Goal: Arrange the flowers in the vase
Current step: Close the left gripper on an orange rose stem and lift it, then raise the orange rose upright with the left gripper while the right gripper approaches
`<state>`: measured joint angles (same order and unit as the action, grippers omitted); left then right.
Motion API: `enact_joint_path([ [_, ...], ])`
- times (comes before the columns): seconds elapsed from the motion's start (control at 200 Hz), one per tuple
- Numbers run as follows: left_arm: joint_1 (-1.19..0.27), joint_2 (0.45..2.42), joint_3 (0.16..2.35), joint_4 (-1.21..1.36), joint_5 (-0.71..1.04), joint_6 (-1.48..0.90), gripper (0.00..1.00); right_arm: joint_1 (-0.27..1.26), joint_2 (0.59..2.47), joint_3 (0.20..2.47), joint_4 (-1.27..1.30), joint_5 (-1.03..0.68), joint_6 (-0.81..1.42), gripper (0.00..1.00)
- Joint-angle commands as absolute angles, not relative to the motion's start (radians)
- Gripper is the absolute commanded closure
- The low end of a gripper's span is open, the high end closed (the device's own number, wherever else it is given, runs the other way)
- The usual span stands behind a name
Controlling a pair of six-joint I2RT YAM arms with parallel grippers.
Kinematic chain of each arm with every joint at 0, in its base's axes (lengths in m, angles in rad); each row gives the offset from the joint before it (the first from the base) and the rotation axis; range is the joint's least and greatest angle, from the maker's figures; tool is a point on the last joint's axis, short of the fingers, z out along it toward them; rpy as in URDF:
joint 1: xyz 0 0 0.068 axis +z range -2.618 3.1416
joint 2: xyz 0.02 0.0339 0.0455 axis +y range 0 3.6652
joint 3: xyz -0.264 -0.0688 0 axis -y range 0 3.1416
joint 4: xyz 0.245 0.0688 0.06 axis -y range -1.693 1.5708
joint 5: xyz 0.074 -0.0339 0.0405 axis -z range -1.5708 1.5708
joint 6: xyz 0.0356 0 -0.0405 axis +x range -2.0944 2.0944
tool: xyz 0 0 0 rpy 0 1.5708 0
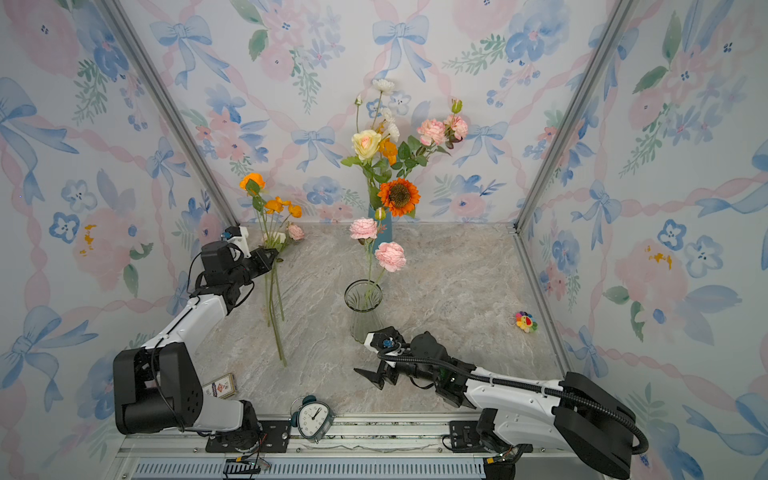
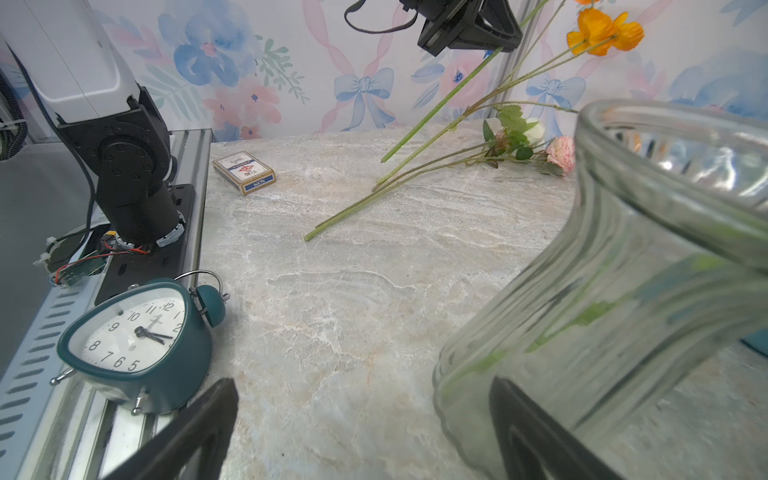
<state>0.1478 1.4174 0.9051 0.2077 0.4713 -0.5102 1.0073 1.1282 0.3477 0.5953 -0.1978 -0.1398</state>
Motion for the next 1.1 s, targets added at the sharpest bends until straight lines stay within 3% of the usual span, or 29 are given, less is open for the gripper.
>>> enact_joint_path([
  [0.0, 0.155, 1.357, 0.878, 0.295, 0.552, -0.504, 1.0, 0.999, 1.139, 0.379, 0.6, -0.192, -0.147, 0.03],
  [0.41, 0.155, 1.292, 0.855, 0.331, 0.699, -0.453, 1.0, 0.997, 1.14, 0.383, 0.6, -0.193, -0.146, 0.03],
  [0.8, 0.14, 1.011, 0.69, 0.356, 0.778, -0.498, 1.0, 1.017, 1.026, 0.361, 0.594, -0.137, -0.124, 0.03],
  [0.905, 0.137, 0.934, 0.637, 0.359, 0.788, -0.524, 1.0, 1.071, 1.023, 0.449, 0.499, -0.016, -0.114, 0.03],
  [1.095, 0.138, 0.819, 0.656, 0.222, 0.756, -0.519, 1.0, 1.119, 1.058, 0.623, 0.421, 0.046, -0.073, 0.03],
])
